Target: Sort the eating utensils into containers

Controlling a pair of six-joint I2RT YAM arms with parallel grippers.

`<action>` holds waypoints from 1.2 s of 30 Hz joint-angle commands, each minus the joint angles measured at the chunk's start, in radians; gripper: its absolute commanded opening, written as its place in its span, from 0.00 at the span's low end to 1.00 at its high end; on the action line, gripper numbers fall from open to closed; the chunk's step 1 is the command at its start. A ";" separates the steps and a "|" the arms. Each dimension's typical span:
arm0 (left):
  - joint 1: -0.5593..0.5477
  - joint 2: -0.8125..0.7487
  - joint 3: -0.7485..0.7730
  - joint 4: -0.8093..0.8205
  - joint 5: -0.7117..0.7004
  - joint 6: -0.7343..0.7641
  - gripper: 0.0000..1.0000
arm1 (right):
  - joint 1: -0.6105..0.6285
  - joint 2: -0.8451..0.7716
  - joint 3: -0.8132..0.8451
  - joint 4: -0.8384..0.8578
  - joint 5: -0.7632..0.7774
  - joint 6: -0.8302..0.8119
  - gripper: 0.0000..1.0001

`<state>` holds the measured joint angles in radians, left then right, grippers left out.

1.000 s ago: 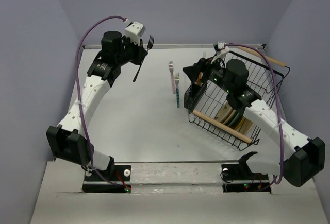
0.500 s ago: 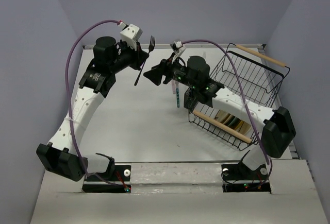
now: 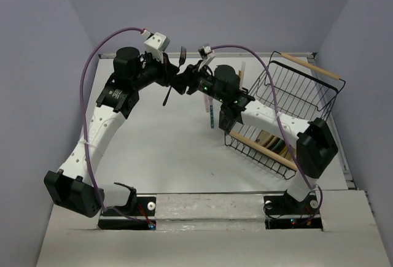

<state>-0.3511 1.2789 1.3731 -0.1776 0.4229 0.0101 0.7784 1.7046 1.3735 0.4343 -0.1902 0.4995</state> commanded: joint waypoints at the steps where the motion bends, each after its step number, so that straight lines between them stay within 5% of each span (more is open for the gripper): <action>1: -0.006 -0.036 -0.008 0.055 0.053 -0.035 0.00 | -0.001 0.041 0.074 0.077 0.037 0.020 0.52; 7: -0.006 -0.064 -0.041 0.063 0.073 -0.039 0.00 | -0.001 0.078 0.108 0.084 0.072 0.008 0.22; 9: -0.006 -0.075 -0.052 0.064 0.074 -0.038 0.00 | -0.001 0.076 0.111 0.084 0.080 -0.002 0.00; 14: -0.006 -0.108 -0.072 0.061 0.015 -0.015 0.00 | -0.001 0.043 0.078 0.067 0.112 -0.059 0.00; 16: -0.006 -0.127 -0.071 0.050 -0.015 0.039 0.38 | -0.001 -0.008 0.029 0.060 0.155 -0.122 0.00; 17: -0.006 -0.139 -0.069 0.038 -0.025 0.048 0.79 | -0.001 -0.028 -0.015 0.058 0.169 -0.169 0.00; 18: -0.005 -0.139 -0.068 0.032 -0.039 0.056 0.97 | -0.001 -0.054 -0.037 0.055 0.182 -0.194 0.00; 26: 0.032 -0.176 -0.065 0.000 -0.115 0.105 0.99 | -0.033 -0.328 -0.238 -0.097 0.286 -0.383 0.00; 36: 0.064 -0.181 -0.143 0.044 -0.075 0.102 0.99 | -0.116 -0.422 -0.416 -0.105 0.431 -0.426 0.00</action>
<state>-0.2951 1.1179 1.2438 -0.1753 0.3298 0.0967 0.6998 1.2903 1.0000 0.3367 0.1604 0.1020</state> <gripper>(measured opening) 0.989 0.041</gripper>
